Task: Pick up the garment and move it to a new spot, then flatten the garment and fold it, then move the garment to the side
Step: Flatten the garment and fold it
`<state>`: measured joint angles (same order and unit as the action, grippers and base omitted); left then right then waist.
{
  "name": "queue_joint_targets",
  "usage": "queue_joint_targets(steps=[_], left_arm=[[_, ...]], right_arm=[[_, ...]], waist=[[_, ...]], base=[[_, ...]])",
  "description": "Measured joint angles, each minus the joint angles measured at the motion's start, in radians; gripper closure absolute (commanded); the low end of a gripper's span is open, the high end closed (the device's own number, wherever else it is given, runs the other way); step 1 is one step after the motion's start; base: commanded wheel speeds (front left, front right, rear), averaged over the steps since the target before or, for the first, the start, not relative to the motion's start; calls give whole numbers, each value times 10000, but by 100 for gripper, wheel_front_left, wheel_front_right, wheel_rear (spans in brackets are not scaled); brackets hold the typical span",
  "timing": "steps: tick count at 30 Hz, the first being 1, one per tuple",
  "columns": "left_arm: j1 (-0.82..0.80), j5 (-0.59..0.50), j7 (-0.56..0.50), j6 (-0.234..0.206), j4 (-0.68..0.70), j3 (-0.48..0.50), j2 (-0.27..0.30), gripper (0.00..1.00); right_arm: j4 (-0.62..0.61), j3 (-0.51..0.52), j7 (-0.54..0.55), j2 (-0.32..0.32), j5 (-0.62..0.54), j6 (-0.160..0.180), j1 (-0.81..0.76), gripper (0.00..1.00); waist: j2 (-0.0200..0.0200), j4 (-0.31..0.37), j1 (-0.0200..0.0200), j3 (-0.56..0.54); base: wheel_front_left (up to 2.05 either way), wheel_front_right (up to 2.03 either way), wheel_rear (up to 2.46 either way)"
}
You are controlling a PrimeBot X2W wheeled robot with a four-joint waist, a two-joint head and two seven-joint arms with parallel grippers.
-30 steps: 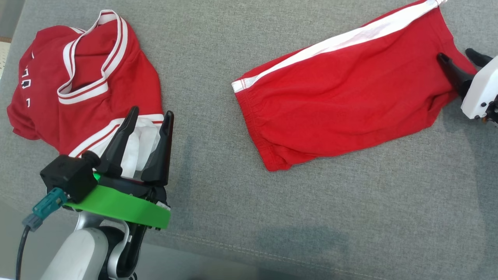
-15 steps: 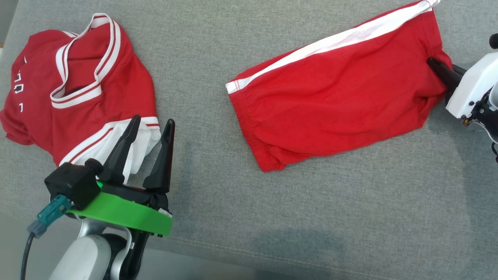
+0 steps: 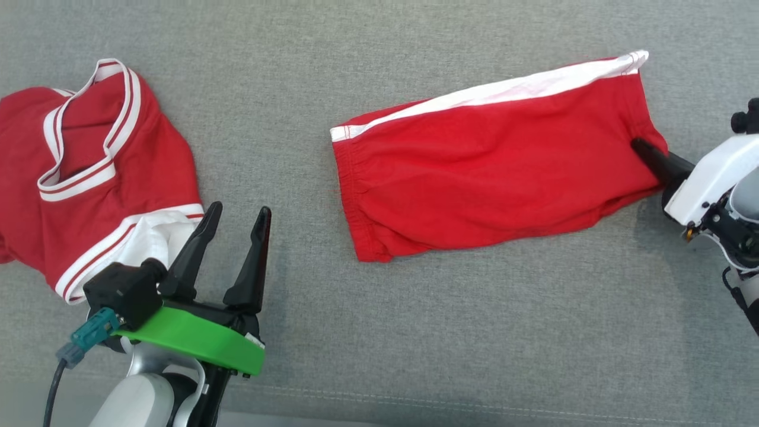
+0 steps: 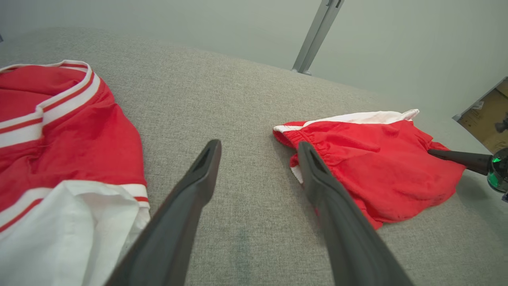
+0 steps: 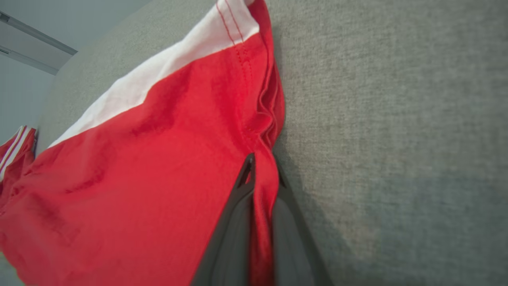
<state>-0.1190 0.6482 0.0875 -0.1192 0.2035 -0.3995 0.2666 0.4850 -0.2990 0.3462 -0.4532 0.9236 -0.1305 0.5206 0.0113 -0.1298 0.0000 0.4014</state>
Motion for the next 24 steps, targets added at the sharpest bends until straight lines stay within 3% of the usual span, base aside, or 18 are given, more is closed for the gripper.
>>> queue_joint_targets(steps=[9, 24], left_arm=[[285, 173, -63, 0, -81, 35, 29, 0], [623, 174, -318, 2, -69, -253, 100, 0]], right_arm=[[-757, 130, -391, 493, 637, 0, -1296, 100], [-1070, -46, -926, 474, 345, 98, -2615, 100]], waist=[[0, 746, 0, -584], [0, 1710, 0, -1383]], base=[[0, 0, 0], [0, 0, 0]])
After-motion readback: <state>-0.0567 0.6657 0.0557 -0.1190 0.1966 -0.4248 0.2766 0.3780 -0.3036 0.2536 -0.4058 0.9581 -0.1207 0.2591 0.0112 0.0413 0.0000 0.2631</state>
